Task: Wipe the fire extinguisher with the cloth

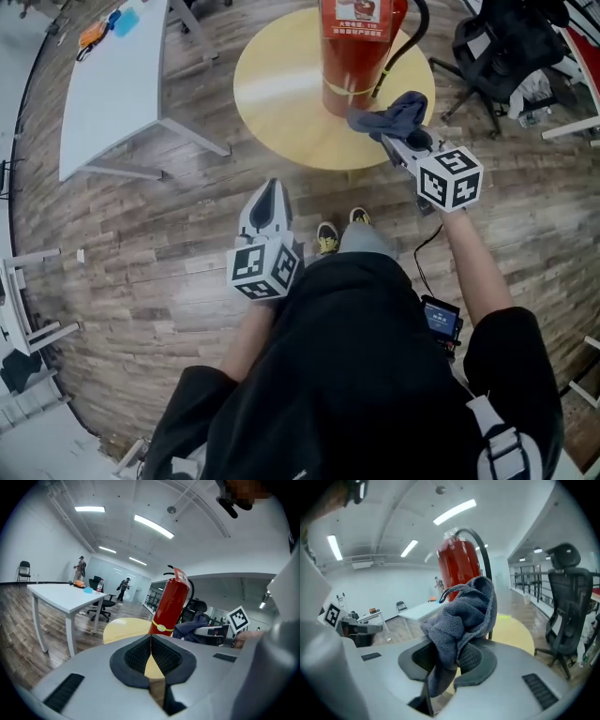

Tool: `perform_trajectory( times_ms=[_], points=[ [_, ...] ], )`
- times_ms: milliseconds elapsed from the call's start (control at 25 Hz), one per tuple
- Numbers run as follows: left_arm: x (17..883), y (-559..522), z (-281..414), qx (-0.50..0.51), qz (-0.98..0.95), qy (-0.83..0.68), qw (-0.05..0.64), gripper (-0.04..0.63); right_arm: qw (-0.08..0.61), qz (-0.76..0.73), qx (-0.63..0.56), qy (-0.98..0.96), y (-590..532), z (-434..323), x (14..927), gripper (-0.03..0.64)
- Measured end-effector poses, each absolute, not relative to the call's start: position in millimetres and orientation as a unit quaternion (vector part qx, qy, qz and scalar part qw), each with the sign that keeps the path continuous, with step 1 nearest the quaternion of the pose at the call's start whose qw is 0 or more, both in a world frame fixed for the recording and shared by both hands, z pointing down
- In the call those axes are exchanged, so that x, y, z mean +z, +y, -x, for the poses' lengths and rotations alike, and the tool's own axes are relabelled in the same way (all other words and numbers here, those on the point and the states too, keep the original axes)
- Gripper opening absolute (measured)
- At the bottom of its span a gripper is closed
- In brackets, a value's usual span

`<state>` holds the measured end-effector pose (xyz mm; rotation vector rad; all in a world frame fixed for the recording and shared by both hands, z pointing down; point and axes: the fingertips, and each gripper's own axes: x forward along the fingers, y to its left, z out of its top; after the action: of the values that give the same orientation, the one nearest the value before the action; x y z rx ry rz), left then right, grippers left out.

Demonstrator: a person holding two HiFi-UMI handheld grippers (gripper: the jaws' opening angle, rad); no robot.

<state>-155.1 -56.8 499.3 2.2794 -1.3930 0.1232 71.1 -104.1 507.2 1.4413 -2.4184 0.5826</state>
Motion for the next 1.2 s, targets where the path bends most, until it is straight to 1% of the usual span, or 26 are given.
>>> perform_trajectory(
  times_ms=[80,200,320,480,560,640,920,1200],
  points=[
    [487,-57,136,0.044,-0.842,-0.491,0.217,0.023,0.111,-0.498,0.131,-0.850,-90,-69,459,0.098],
    [459,-56,107,0.035,-0.860,-0.472,0.189,0.023,0.108,-0.503,0.039,-0.856,-65,-70,408,0.098],
    [435,-54,80,0.025,-0.869,-0.463,0.170,0.023,0.095,-0.518,0.005,-0.850,-47,-81,388,0.098],
    [420,-52,48,0.026,-0.872,-0.460,0.166,0.023,0.099,-0.517,-0.010,-0.850,-35,-100,386,0.098],
    [418,-49,36,0.029,-0.872,-0.460,0.167,0.023,0.090,-0.522,0.002,-0.848,-32,-113,387,0.098],
    [418,-46,25,0.034,-0.872,-0.458,0.168,0.023,0.079,-0.525,0.012,-0.847,-29,-123,386,0.098],
    [421,-36,-14,0.043,-0.875,-0.454,0.161,0.023,0.086,-0.518,-0.007,-0.851,-15,-159,382,0.098],
    [429,-27,-42,0.047,-0.880,-0.445,0.156,0.024,0.071,-0.524,0.001,-0.849,-13,-187,387,0.098]
  ],
)
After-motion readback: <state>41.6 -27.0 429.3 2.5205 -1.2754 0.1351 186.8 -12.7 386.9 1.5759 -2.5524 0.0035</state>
